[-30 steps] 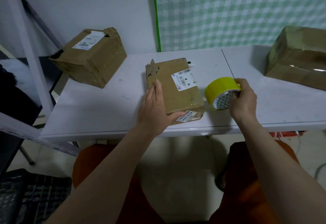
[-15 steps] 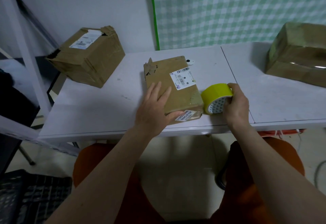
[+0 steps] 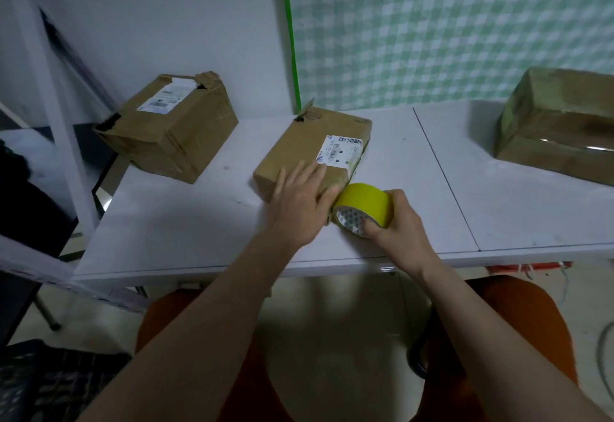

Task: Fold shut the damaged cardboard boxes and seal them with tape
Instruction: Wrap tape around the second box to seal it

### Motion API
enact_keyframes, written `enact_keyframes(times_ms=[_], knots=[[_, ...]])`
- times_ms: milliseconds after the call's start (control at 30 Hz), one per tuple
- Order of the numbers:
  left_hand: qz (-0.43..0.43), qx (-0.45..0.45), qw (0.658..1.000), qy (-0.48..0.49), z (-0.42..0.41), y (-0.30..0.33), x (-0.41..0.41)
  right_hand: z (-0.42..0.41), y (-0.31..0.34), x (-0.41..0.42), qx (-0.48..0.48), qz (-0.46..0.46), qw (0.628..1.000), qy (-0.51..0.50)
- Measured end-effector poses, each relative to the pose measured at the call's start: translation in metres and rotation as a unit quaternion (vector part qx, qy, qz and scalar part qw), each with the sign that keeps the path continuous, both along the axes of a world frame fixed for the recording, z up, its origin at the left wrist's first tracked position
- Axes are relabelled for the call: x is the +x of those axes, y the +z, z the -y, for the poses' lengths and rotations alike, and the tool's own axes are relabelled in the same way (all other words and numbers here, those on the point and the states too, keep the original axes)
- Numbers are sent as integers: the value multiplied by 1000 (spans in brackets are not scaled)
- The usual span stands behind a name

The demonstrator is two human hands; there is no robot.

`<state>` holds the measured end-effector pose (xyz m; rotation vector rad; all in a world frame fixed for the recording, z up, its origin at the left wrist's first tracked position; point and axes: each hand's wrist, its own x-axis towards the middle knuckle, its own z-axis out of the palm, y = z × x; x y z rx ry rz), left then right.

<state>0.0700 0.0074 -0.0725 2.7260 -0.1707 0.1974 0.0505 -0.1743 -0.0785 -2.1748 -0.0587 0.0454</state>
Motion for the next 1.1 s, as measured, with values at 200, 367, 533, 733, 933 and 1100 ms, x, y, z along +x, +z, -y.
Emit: enact_keyframes(times_ms=[200, 367, 533, 733, 933, 1100], knots=[[1, 101, 995, -4, -11, -10, 7, 3, 9, -5, -5, -40, 997, 68], [-4, 134, 990, -40, -47, -10, 5, -26, 10, -9, 6, -67, 984, 164], [-48, 45, 998, -24, -57, -7, 11, -42, 10, -8, 69, -78, 982, 161], [-64, -28, 997, -31, -63, -2, 13, -49, 8, -9, 83, -81, 983, 144], [-64, -97, 993, -8, -58, 1, 19, -54, 11, -2, 105, -109, 981, 124], [-66, -99, 990, 80, -55, 4, 21, -62, 17, 2, 92, -119, 983, 104]])
